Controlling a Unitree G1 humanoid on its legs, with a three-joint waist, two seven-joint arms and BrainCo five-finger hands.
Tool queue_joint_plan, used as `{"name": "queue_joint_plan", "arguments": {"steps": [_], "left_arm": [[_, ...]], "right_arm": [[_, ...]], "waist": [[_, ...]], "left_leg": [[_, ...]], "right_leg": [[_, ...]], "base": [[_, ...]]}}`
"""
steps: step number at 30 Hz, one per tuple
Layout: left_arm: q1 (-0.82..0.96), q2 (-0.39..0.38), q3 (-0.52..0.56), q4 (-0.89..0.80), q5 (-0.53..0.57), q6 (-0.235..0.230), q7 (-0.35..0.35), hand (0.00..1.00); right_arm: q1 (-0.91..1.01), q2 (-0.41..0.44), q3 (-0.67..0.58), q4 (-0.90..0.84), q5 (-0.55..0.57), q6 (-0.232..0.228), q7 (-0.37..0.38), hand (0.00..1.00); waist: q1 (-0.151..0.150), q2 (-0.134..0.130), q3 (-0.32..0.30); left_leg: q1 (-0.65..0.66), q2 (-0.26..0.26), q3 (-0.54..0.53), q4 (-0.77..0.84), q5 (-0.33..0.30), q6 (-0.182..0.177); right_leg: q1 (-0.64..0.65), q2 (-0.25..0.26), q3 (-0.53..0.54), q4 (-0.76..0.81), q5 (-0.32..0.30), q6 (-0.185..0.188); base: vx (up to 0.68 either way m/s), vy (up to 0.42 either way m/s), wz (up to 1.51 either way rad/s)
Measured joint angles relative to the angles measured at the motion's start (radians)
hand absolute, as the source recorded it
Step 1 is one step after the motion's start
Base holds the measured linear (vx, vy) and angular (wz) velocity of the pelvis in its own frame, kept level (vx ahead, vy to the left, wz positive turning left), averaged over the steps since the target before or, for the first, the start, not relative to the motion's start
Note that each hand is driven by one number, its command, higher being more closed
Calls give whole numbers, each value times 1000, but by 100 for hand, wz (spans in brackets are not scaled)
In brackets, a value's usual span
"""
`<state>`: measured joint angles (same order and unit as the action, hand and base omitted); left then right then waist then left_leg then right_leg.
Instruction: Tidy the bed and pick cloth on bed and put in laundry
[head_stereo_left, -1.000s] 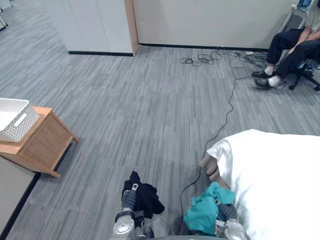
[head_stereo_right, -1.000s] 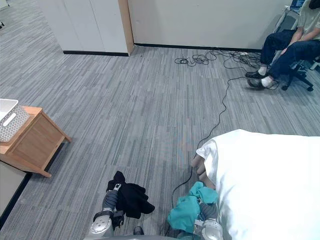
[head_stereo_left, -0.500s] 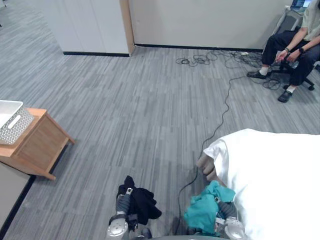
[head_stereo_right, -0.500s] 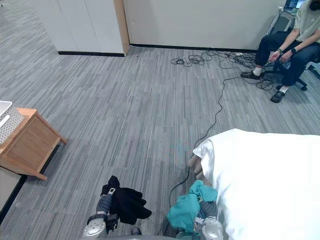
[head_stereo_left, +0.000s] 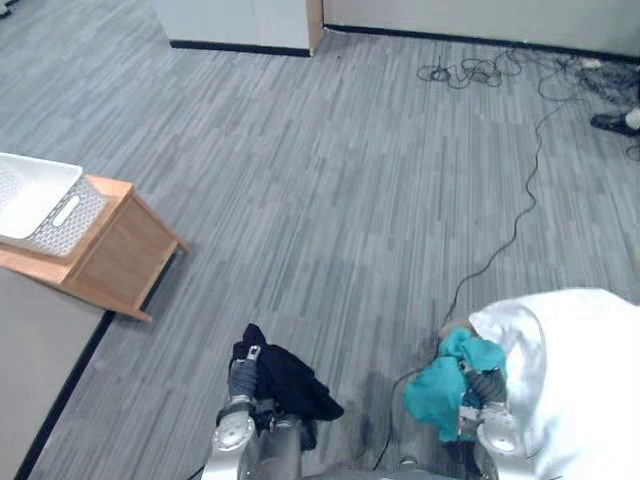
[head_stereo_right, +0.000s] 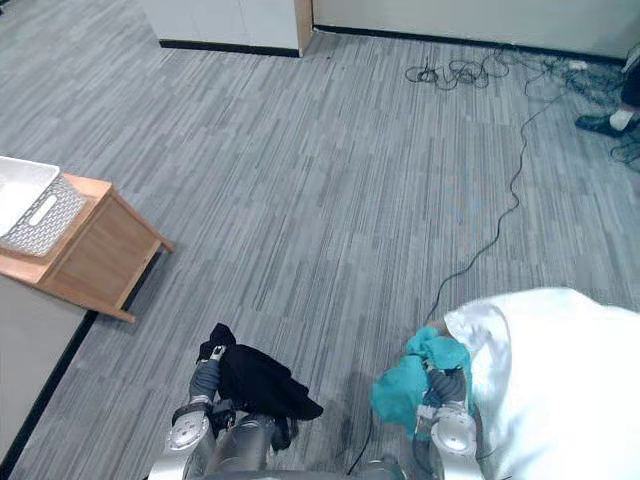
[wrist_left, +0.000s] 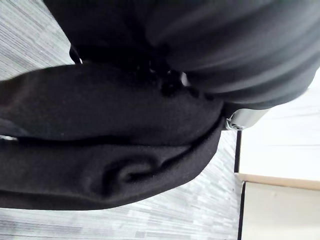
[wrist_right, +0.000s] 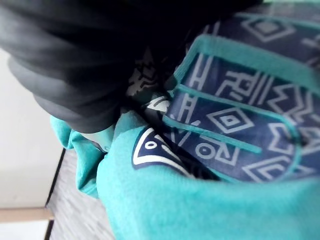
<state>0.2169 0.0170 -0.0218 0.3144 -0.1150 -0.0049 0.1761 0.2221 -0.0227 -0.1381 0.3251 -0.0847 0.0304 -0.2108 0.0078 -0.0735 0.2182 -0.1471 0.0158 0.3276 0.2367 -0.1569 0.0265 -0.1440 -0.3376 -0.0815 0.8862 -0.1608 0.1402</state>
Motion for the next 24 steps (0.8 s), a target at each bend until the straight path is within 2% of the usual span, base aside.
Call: {"name": "queue_joint_plan", "arguments": {"steps": [1,2,3,4,5,6,7,8,9,10,11,12,13,14,15,16,17,18,19,20,21,23,24], "left_arm": [[6,24,-21,0,-1,1,1,100],[9,29,-32,0,-2,0,2,100],[8,29,-34,0,-3,-1,4,100],[-1,30,-43,1,-7,-3,5,100],[-13,30,-56,3,-10,-3,4,100],[-24,30,-63,10,-10,-3,4,100],[-51,27,-74,34,-11,-3,3,100],[-65,26,-79,48,-11,-3,2,100],[-81,25,-86,69,-10,-3,2,100],[-86,24,-96,80,-9,-3,3,100],[-83,26,-99,85,-9,-3,2,100],[-72,23,-100,108,-9,-2,5,100],[-66,-1,-96,131,-8,1,4,100],[-60,-17,-93,125,-8,-1,3,100],[-60,-16,-89,126,-8,-1,3,100],[-62,-30,-79,124,-12,-2,1,100],[-55,-46,-77,122,-23,-3,-1,100],[-47,-47,-77,121,-32,-2,-1,100],[-31,-47,-68,113,-40,-3,-1,100],[-25,-52,-50,101,-53,-4,-2,100],[-19,-52,-41,90,-54,-4,-2,100],[14,-64,5,48,-74,-8,-2,100],[20,-68,13,44,-75,-8,-3,100]], "right_arm": [[0,6,1,28,-6,1,1,100],[4,5,2,35,-6,1,1,100],[3,5,2,37,-6,1,1,100],[-1,6,2,37,-6,1,1,100],[-6,6,2,37,-5,1,1,100],[-8,6,1,36,-5,1,1,100],[-12,5,-1,37,-5,1,1,100],[-13,6,-1,36,-4,2,1,100],[-11,11,-2,36,-3,3,1,100],[-9,11,-3,32,-3,9,0,100],[-1,11,-1,24,-3,17,-1,100],[12,4,7,16,-4,21,-1,100],[0,-18,21,17,-5,24,2,100],[-11,-22,23,14,-5,25,10,100],[-14,-24,24,7,-5,25,15,100],[-13,-28,40,4,-4,25,20,100],[-18,-40,46,4,-4,25,20,100],[-22,-46,51,4,-4,25,20,100],[-43,-59,67,3,-4,21,19,100],[-67,-74,76,3,-4,18,20,100],[-79,-83,82,3,-4,18,21,100],[-120,-112,105,4,-5,19,42,100],[-121,-115,108,3,-5,19,44,100]], "waist": [[-4,6,7],[-12,22,14],[-18,27,16],[-32,35,19],[-52,39,21],[-59,44,23],[-67,60,32],[-72,66,35],[-79,66,36],[-84,56,32],[-87,47,28],[-81,68,30],[-75,120,27],[-75,141,25],[-73,146,31],[-58,158,42],[-35,166,57],[-28,160,64],[-13,143,74],[7,135,78],[15,135,77],[53,150,69],[58,152,68]], "left_leg": [[82,-1,-9,-21,-24,3],[157,3,-29,-57,-41,5],[188,4,-37,-78,-46,4],[236,10,-53,-107,-53,-3],[268,23,-72,-127,-61,-15],[279,33,-82,-134,-65,-23],[298,67,-96,-135,-81,-50],[309,85,-101,-135,-88,-63],[337,106,-105,-135,-99,-82],[381,124,-104,-137,-120,-118],[412,129,-106,-140,-131,-143],[489,156,-100,-145,-136,-175],[503,224,-88,-71,-89,-221],[432,274,-94,95,-33,-204],[370,306,-98,232,32,-173],[231,386,-126,552,135,-100],[127,426,-155,813,104,-79],[92,422,-163,887,82,-74],[35,391,-146,929,47,-67],[-26,340,-123,876,12,-74],[-58,310,-121,824,-6,-84],[-149,210,-68,513,-42,-90],[-155,195,-49,458,-42,-90]], "right_leg": [[-53,-5,-27,169,-16,-27],[-82,-7,-104,206,-40,-67],[-102,-6,-137,192,-52,-81],[-151,6,-192,113,-80,-83],[-201,32,-222,-13,-87,-87],[-224,54,-225,-102,-84,-90],[-250,110,-216,-335,-39,-88],[-253,135,-205,-469,9,-82],[-264,161,-149,-689,110,-58],[-287,160,-85,-769,158,-29],[-286,159,-70,-788,168,-21],[-277,176,-60,-734,326,-65],[-279,220,-81,-630,338,-106],[-269,251,-104,-587,278,-136],[-248,260,-107,-578,246,-148],[-174,287,-124,-597,207,-165],[-63,325,-130,-639,179,-184],[-10,335,-125,-662,166,-191],[80,341,-108,-705,142,-206],[137,343,-90,-743,122,-210],[159,345,-81,-758,112,-211],[214,358,-53,-808,69,-217],[225,358,-53,-815,66,-212]], "base": [[536,97,11],[564,86,16],[570,49,34],[590,-23,55],[585,-65,64],[607,-144,71],[501,-166,58],[649,-262,74],[697,-340,75],[873,-452,74],[908,-474,45],[924,-474,10],[754,-399,-8],[585,-390,-11],[672,-518,4],[672,-500,-3],[791,-498,-10],[626,-325,-35],[732,-346,-42],[591,-249,-43],[574,-194,-44],[568,-107,-41],[604,-43,-16]]}}
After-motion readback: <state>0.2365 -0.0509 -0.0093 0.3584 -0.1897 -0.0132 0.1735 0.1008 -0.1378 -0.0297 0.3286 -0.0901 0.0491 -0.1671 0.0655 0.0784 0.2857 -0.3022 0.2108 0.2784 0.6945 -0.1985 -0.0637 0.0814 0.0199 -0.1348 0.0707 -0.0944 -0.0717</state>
